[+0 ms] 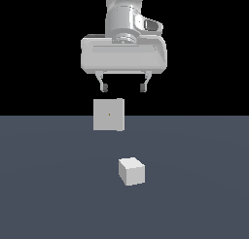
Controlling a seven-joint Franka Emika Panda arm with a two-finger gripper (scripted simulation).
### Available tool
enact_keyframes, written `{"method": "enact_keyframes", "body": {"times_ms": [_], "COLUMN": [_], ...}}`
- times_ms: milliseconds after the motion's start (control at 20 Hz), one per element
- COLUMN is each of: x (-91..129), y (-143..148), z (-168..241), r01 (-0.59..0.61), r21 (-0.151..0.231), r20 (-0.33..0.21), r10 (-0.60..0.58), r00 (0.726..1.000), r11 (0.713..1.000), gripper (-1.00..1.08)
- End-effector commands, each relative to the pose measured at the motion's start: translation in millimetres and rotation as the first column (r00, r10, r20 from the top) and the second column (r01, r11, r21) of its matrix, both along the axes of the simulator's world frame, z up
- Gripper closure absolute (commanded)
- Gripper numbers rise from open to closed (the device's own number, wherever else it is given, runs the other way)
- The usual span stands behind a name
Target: Plug the charger into the wall socket.
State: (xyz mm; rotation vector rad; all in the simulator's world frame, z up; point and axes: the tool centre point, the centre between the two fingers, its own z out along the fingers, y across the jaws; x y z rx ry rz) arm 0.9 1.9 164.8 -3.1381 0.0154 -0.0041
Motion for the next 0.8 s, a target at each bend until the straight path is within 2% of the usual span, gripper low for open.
{"method": "enact_keyframes", "body": {"times_ms": [0,400,750], "x": [0.0,-8.3,-29.8], "y": [0.0,0.5,0.7], "z": [0.0,-6.9,-25.3], "r01": [0.0,-0.025,-0.09], "r21": [0.0,0.001,0.002], "r20": [0.0,0.008,0.03], "r10": [0.0,0.025,0.09], "r00": [1.0,1.0,0.995], "r11": [1.0,1.0,0.996], "gripper": [-0.92,-0.92,-0.92]}}
